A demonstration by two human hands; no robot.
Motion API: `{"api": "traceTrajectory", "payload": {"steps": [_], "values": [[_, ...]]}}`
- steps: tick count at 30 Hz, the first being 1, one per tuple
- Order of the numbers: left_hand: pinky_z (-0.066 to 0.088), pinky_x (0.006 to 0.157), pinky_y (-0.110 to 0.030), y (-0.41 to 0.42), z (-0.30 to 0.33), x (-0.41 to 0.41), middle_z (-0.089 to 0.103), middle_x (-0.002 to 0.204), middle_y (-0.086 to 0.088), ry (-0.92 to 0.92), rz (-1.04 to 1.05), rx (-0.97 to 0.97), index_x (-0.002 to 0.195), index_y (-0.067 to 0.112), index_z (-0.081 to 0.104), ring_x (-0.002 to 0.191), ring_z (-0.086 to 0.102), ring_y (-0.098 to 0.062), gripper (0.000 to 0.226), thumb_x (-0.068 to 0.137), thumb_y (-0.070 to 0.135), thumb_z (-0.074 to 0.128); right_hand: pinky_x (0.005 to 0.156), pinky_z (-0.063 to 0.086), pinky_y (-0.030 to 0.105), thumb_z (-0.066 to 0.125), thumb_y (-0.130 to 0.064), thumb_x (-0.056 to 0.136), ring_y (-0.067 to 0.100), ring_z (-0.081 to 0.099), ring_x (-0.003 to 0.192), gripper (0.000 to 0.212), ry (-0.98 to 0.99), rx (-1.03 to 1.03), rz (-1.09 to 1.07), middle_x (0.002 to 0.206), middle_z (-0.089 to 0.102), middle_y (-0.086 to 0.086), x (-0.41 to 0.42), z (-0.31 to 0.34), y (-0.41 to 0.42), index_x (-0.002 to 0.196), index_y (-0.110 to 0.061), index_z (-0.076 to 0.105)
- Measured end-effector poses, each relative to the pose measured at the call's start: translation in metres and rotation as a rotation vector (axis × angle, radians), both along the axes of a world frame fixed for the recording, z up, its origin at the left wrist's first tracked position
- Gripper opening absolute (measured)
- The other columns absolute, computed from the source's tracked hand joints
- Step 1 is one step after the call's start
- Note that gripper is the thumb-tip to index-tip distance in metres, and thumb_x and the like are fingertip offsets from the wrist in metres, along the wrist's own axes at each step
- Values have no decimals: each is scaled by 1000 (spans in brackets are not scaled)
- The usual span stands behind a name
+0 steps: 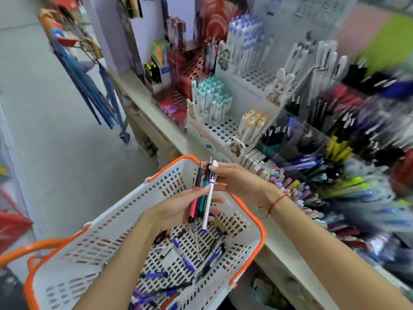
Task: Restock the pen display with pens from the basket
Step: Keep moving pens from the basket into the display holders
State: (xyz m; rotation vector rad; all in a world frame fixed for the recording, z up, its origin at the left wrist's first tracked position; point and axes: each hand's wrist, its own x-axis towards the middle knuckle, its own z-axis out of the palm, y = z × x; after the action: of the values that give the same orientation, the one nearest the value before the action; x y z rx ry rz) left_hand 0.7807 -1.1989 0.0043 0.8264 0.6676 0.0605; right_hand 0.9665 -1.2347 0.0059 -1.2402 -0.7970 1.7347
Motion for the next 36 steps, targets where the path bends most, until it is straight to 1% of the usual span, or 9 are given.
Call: {"api": "traceTrajectory", "payload": {"steps": [4, 9, 14, 17, 20, 23, 28, 32, 36], "values": [[50, 69, -26, 0, 1, 35, 56, 73, 2, -4, -69, 17, 100, 9, 52, 63, 55, -9, 30, 93, 38, 56, 65, 54, 20, 47, -12, 101, 11, 68, 72, 19, -261, 1, -175, 85, 71, 6, 12, 16, -10, 96, -7, 65], [29, 42, -13, -11, 6, 94, 34, 61, 9, -73, -43, -2, 109, 14, 44, 47, 29, -3, 29, 92, 36, 54, 58, 53, 18, 49, -6, 100, 0, 60, 56, 7, -454, 73, -457, 78, 59, 7, 43, 32, -31, 101, -2, 55], [22, 38, -12, -22, 32, 142, 39, 60, 9, -110, -54, 62, 96, 15, 63, 44, 31, -1, 18, 98, 29, 52, 73, 58, 34, 55, -8, 98, 13, 63, 83, 12, -641, 151, -667, 88, 62, 1, 77, 57, -55, 108, -11, 61], [24, 36, -12, -26, 48, 166, 43, 59, 11, -93, -80, 192, 106, 16, 64, 42, 33, 0, 21, 99, 31, 52, 77, 59, 39, 59, -11, 96, 17, 65, 86, 10, -731, 173, -779, 87, 64, 3, 93, 71, -67, 104, -11, 64], [32, 45, -15, -28, 62, 182, 54, 65, 14, 8, -150, 415, 117, 18, 64, 50, 43, 0, 31, 98, 40, 53, 65, 57, 21, 58, -7, 95, 7, 61, 71, 14, -666, 157, -879, 80, 62, 1, 105, 83, -76, 107, -4, 66], [32, 46, -17, -28, 70, 192, 52, 65, 13, -10, -188, 447, 123, 12, 61, 50, 41, -2, 38, 98, 39, 53, 59, 53, 15, 59, -7, 95, 7, 60, 66, 16, -524, 137, -926, 76, 59, 2, 113, 97, -84, 109, -4, 67], [25, 39, -14, -28, 75, 195, 46, 62, 12, -62, -230, 443, 113, 23, 63, 46, 33, -2, 23, 99, 37, 52, 61, 52, 14, 61, -11, 94, 11, 55, 67, 20, -390, 118, -940, 76, 57, 2, 117, 101, -93, 113, -9, 68], [25, 42, -13, -30, 74, 193, 43, 61, 13, -43, -254, 487, 103, 27, 64, 46, 31, -2, 19, 99, 41, 50, 67, 56, 16, 62, -12, 94, 9, 59, 66, 17, -427, 94, -952, 76, 61, 0, 118, 98, -93, 109, -13, 70], [24, 43, -15, -29, 69, 191, 41, 60, 14, -53, -256, 469, 114, 25, 65, 48, 28, -3, 27, 99, 41, 51, 67, 54, 16, 64, -15, 93, 13, 63, 74, 14, -469, 83, -954, 84, 65, 5, 117, 96, -94, 106, -17, 69]]}}
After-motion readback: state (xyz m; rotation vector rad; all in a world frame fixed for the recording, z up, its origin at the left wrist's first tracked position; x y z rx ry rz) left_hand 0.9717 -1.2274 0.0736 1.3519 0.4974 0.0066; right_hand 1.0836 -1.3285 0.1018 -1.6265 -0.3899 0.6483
